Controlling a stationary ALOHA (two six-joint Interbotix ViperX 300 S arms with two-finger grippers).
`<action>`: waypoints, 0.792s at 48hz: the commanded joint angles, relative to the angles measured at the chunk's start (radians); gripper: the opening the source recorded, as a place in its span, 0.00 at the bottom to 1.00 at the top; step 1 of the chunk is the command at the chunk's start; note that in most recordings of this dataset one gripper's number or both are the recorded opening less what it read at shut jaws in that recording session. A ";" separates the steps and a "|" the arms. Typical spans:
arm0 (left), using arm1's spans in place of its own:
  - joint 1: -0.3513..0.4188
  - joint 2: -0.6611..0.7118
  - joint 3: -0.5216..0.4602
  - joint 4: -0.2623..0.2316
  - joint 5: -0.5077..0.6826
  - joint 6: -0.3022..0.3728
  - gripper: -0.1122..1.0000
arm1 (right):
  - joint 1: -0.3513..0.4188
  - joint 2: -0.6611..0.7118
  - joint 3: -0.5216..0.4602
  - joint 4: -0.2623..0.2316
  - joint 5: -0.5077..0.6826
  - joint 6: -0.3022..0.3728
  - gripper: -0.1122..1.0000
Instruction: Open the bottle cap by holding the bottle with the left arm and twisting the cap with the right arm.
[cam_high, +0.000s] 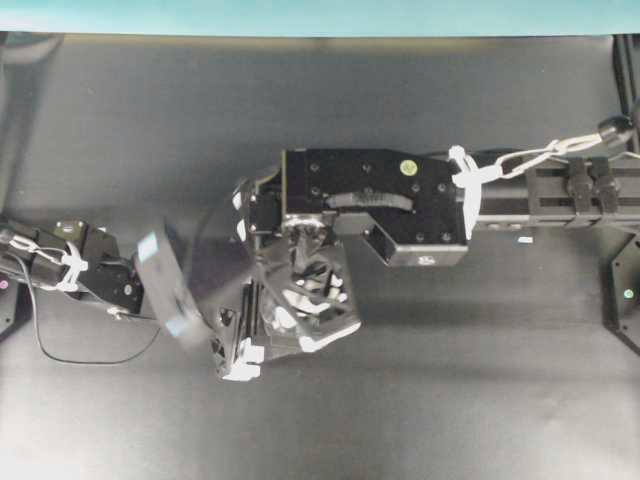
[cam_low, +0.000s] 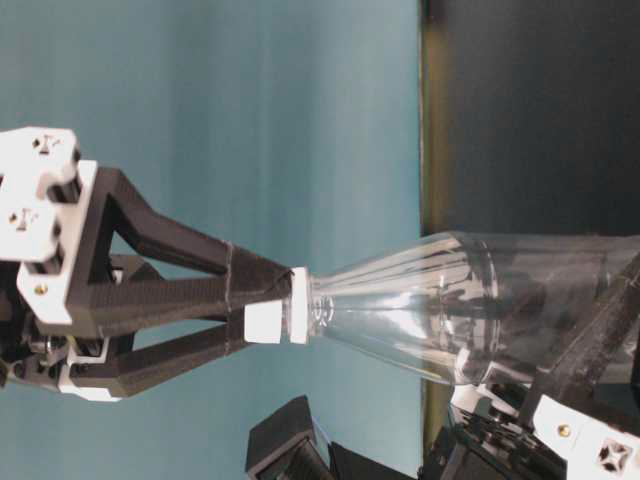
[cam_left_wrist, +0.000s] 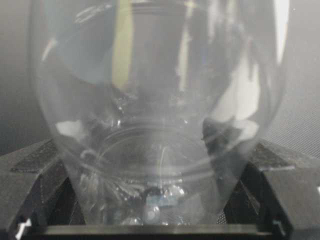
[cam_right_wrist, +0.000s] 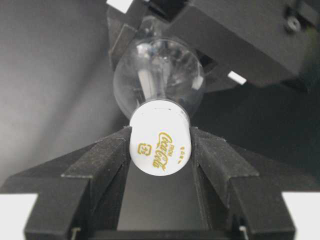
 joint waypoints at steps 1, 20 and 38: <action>-0.017 -0.002 -0.015 0.003 0.003 -0.003 0.83 | 0.034 -0.023 0.006 -0.002 -0.012 -0.049 0.42; -0.018 -0.002 -0.020 0.003 0.006 -0.003 0.83 | 0.029 -0.066 0.064 -0.003 -0.044 -0.307 0.42; -0.018 0.002 -0.026 0.005 0.006 -0.002 0.83 | 0.018 -0.069 0.064 -0.003 -0.071 -0.388 0.42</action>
